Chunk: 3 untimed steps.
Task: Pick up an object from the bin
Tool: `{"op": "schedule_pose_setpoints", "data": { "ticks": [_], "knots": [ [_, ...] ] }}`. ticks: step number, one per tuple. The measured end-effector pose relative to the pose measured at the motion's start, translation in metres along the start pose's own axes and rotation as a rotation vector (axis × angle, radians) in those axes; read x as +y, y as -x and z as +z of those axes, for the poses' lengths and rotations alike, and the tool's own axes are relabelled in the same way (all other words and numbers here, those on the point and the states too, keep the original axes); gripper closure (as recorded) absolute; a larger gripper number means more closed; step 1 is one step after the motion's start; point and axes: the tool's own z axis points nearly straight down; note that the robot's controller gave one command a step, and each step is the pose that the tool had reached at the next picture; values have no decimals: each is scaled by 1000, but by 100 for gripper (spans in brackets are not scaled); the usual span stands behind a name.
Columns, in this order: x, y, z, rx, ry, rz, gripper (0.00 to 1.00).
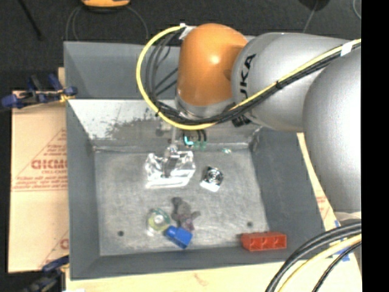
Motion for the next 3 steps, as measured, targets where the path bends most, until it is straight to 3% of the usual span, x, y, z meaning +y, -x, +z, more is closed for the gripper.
{"op": "schedule_pose_setpoints", "data": {
  "ticks": [1,2,3],
  "knots": [
    [-49,-16,53,-11,-3,-193,0],
    [-57,21,110,-12,-3,-285,0],
    [-56,23,105,-21,0,-282,100]
  ]
}}
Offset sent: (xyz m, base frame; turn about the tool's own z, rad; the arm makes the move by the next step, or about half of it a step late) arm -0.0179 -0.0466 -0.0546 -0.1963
